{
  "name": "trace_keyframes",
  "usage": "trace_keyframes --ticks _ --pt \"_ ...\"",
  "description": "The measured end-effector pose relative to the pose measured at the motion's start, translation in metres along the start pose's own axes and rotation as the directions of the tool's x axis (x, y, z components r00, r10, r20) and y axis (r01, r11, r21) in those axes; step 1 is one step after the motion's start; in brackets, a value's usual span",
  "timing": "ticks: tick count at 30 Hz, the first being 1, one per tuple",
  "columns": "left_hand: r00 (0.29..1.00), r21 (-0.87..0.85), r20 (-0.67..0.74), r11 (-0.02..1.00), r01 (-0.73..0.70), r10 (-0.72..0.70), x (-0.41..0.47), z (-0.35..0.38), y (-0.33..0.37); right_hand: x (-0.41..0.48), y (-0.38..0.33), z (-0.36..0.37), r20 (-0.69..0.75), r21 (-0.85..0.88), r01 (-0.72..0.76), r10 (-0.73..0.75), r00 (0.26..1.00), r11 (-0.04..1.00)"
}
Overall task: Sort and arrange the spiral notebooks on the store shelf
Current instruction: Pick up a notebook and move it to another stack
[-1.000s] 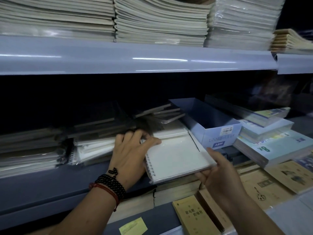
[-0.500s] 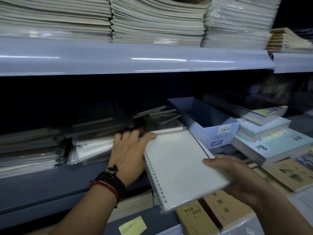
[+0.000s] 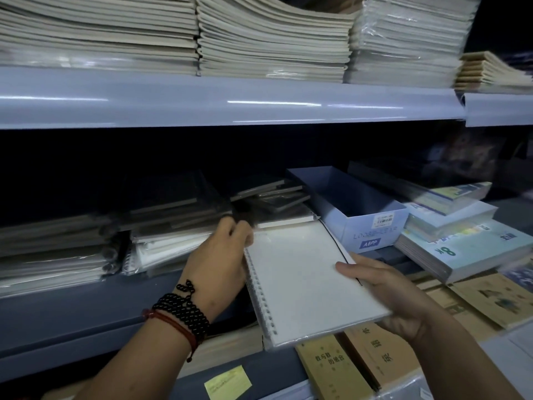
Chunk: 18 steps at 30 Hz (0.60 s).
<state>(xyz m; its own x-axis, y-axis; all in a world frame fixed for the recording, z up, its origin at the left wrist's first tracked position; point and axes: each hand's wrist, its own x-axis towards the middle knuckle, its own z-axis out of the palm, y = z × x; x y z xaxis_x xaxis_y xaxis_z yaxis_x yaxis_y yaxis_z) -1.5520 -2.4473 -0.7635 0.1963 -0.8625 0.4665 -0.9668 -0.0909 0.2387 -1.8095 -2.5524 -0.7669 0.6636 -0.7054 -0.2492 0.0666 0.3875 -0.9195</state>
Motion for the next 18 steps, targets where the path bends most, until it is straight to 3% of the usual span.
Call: trace_keyframes --ticks 2,4,6,8,10,14,18 --pt "0.971 -0.029 0.169 0.983 0.179 -0.172 -0.006 -0.013 0.006 -0.005 0.003 0.002 0.0 0.001 0.005 -0.005 1.0 1.0" --pt "0.841 -0.17 0.39 0.868 0.467 -0.376 -0.014 -0.022 0.012 -0.01 0.005 0.007 0.001 0.007 0.011 -0.011 1.0 1.0" --pt "0.696 -0.475 0.595 0.522 0.708 -0.403 -0.022 -0.027 0.018 -0.012 0.007 0.011 -0.031 -0.001 0.016 -0.016 0.999 1.0" --pt "0.687 -0.657 0.661 0.209 0.724 -0.303 -0.029 -0.029 0.02 -0.013 0.008 0.013 -0.079 -0.026 0.019 -0.021 0.997 0.999" --pt "0.714 -0.731 0.644 0.058 0.68 -0.274 -0.032 -0.028 0.02 -0.013 0.01 0.013 -0.136 -0.033 0.038 -0.042 0.99 0.999" --pt "0.704 -0.756 0.619 -0.02 0.655 -0.348 -0.037 -0.022 0.019 -0.017 0.015 0.017 -0.198 -0.073 0.071 -0.084 0.976 0.995" --pt "0.695 -0.738 0.616 0.036 0.673 -0.371 -0.046 -0.031 0.023 -0.032 0.019 0.021 -0.227 -0.13 0.042 -0.071 0.971 0.991"
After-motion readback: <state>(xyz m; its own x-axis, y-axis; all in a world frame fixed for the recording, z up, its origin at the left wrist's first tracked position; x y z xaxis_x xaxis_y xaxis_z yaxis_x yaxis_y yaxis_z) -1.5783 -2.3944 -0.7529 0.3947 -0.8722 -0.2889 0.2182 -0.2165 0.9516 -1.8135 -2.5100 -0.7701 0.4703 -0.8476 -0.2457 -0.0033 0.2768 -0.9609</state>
